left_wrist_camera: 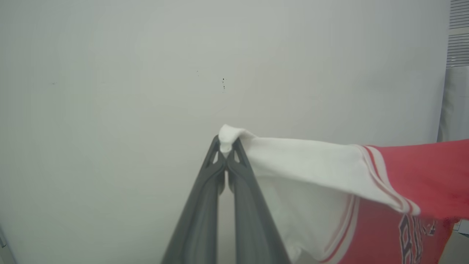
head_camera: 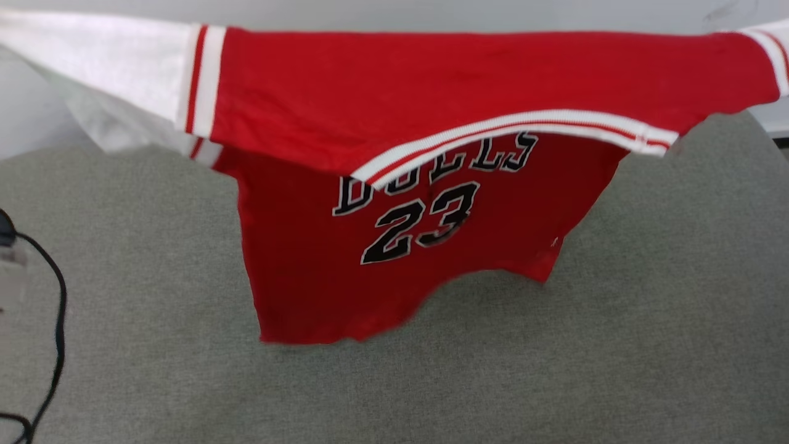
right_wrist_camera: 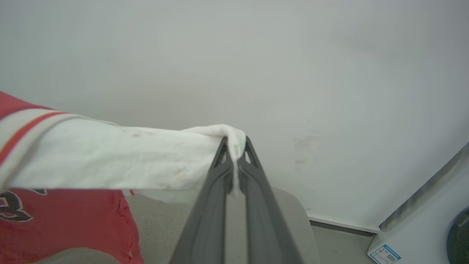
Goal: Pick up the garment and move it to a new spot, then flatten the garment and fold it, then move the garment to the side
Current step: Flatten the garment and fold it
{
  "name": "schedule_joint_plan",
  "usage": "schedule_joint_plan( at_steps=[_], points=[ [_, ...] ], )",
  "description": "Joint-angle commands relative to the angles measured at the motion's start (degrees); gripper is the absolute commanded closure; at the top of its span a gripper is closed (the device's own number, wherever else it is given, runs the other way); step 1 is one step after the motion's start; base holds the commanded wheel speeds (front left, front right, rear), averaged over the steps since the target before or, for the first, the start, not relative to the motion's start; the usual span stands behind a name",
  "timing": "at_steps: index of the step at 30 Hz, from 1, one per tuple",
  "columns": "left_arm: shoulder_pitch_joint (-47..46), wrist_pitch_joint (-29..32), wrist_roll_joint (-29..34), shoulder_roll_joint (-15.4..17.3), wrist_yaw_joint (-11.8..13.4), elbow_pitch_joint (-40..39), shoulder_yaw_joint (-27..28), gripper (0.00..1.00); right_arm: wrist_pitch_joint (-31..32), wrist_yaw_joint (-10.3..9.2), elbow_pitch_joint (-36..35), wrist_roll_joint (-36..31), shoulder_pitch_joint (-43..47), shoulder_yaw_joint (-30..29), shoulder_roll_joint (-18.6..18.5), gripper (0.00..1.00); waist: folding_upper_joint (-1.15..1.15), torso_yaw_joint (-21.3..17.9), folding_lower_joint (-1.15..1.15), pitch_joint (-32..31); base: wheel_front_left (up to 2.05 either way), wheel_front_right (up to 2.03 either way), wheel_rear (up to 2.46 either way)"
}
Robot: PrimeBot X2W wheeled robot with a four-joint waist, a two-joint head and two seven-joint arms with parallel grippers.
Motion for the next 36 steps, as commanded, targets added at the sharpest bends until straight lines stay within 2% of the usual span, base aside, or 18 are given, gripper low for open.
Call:
schedule_joint_plan(
  at_steps=[1,9,15,22,27,32,36],
  points=[
    [-2.06,0.25,0.49,0.53,0.50,0.22,-0.01,1.00,-0.21,-0.04,-0.42,-0.66,-1.28,-0.57,0.48,1.00,0.00,0.02,0.00,1.32,0.00,0.00,0.00],
    [-16.96,0.73,2.54,1.94,1.34,4.59,-3.66,1.00,-2.50,-0.04,-0.70,-3.11,-9.08,-1.86,-0.36,1.00,0.00,1.07,0.00,9.26,0.00,0.00,0.00],
    [-33.32,0.84,6.16,2.48,-0.51,11.62,-10.34,1.00,-5.09,-0.04,2.66,-4.26,-18.68,0.04,-3.21,1.00,0.00,2.52,0.00,17.29,0.00,0.00,0.00],
    [-56.15,-2.17,10.00,-1.87,-1.82,24.73,-16.59,1.00,-9.14,-0.04,11.23,-6.08,-34.23,4.10,-5.13,1.00,0.00,4.34,0.00,26.74,0.00,0.00,0.00],
    [-69.25,-6.79,12.68,-5.13,-3.44,36.47,-19.57,1.00,-13.08,-0.03,19.48,-9.10,-45.29,8.65,-4.08,1.00,0.00,5.76,0.00,31.38,0.00,0.00,0.00],
    [-77.11,-12.60,14.15,-8.29,-3.41,46.24,-20.58,1.00,-17.56,-0.04,27.25,-12.75,-53.99,12.53,-3.35,1.00,0.00,7.49,0.00,34.41,0.00,0.00,0.00],
    [-79.26,-17.20,14.34,-10.26,-3.49,52.46,-20.77,1.00,-21.51,-0.04,32.93,-15.03,-57.95,14.26,-2.33,1.00,0.00,8.62,0.00,35.78,0.00,0.00,0.00]
  ],
)
